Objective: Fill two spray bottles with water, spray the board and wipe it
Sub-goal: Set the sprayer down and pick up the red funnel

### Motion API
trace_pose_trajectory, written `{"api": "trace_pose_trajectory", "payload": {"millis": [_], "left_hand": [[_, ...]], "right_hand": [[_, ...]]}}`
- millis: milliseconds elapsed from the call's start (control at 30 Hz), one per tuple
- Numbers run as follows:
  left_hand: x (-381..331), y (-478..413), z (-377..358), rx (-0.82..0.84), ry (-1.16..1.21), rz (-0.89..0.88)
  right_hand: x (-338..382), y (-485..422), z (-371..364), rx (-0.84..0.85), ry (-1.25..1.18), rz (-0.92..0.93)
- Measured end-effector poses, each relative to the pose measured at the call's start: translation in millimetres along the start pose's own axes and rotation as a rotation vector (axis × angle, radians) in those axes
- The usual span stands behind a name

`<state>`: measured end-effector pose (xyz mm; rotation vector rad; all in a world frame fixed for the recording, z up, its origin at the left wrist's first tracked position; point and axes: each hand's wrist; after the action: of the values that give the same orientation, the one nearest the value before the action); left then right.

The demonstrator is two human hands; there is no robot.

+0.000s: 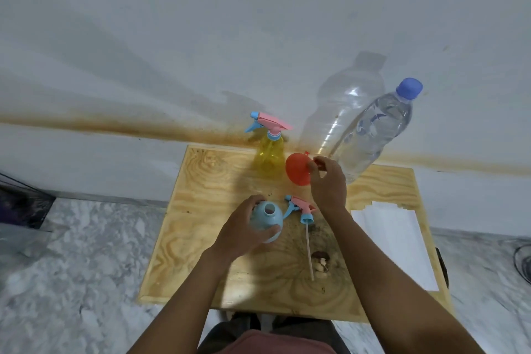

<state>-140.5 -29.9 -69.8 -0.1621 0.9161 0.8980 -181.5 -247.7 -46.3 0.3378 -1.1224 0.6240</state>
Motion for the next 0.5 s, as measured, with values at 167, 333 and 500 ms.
{"api": "trace_pose_trajectory", "payload": {"millis": [167, 333, 500], "left_hand": [[-9.7, 2.0, 16.9, 0.009, 0.032, -0.020], [-46.8, 5.5, 58.7, -0.059, 0.141, -0.139], [-73.9, 8.1, 82.1, -0.219, 0.151, -0.235]], "right_hand": [[34.1, 29.4, 27.6, 0.008, -0.173, 0.045], [76.7, 40.1, 41.8, 0.266, -0.403, -0.178], [98.2, 51.2, 39.6, 0.445, -0.448, -0.339]]}}
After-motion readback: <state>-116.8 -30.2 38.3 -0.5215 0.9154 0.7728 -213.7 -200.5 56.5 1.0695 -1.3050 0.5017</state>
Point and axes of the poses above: each hand's wrist, its own y-axis away from the middle knuckle, its own z-axis out of the back of the hand, x = y × z, and after that the axes turned 15 degrees about -y, right-handed
